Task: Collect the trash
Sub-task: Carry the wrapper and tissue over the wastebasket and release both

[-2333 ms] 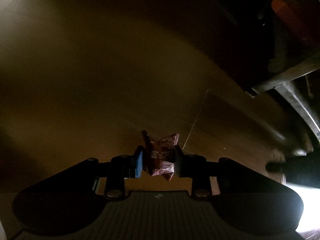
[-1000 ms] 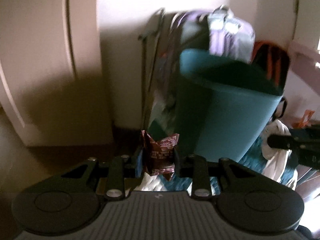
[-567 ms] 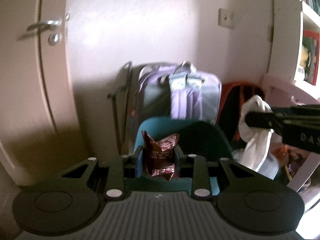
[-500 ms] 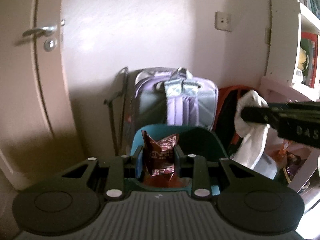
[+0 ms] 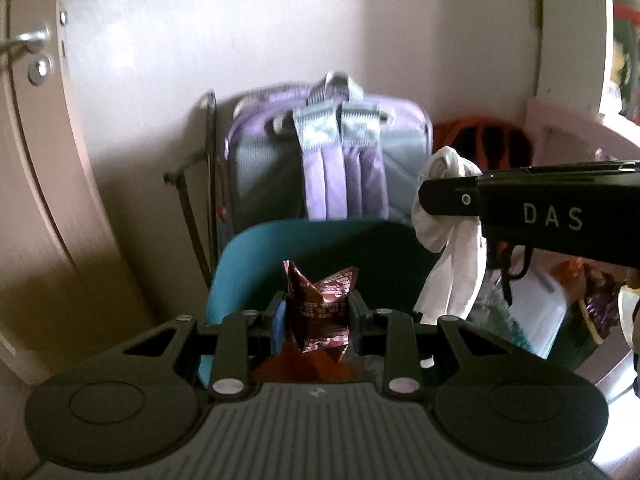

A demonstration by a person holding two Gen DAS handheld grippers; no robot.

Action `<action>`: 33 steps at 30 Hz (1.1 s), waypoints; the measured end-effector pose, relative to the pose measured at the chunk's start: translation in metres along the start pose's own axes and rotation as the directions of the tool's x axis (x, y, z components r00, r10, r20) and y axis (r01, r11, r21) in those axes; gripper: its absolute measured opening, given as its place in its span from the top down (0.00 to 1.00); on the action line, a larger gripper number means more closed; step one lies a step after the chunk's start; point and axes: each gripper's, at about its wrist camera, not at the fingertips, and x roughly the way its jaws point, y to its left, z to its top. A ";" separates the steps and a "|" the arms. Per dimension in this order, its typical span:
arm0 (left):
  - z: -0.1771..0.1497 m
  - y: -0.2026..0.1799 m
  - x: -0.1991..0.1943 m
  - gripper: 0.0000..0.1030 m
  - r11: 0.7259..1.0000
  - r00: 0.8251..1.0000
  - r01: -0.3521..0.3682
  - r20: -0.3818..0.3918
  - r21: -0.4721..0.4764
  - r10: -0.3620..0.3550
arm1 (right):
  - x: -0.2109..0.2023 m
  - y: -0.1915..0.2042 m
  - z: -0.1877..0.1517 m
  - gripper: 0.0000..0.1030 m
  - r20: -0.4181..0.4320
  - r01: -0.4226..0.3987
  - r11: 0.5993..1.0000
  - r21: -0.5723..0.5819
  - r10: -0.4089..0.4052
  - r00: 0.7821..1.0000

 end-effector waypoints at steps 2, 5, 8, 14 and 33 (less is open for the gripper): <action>-0.002 0.001 0.016 0.71 1.000 1.000 0.001 -0.031 -0.005 -0.001 | 0.017 -0.003 -0.006 0.80 -0.042 -0.004 1.000 0.008 0.005 0.999; -0.004 0.004 0.039 0.71 1.000 0.995 0.014 -0.095 -0.013 -0.015 | 0.037 -0.007 -0.015 0.80 -0.100 -0.008 1.000 0.019 0.010 0.995; -0.006 0.007 0.055 0.71 1.000 0.989 0.019 -0.148 -0.010 -0.021 | 0.056 -0.011 -0.024 0.80 -0.156 -0.014 0.999 0.030 0.018 0.988; -0.010 0.017 0.079 0.71 0.999 0.976 0.040 -0.214 -0.007 -0.040 | 0.079 -0.011 -0.038 0.78 -0.243 -0.041 0.999 0.011 0.042 0.969; -0.023 0.023 0.084 0.54 0.998 0.956 0.059 -0.287 -0.011 -0.059 | 0.077 -0.009 -0.050 0.67 -0.355 -0.039 0.999 -0.038 0.023 0.935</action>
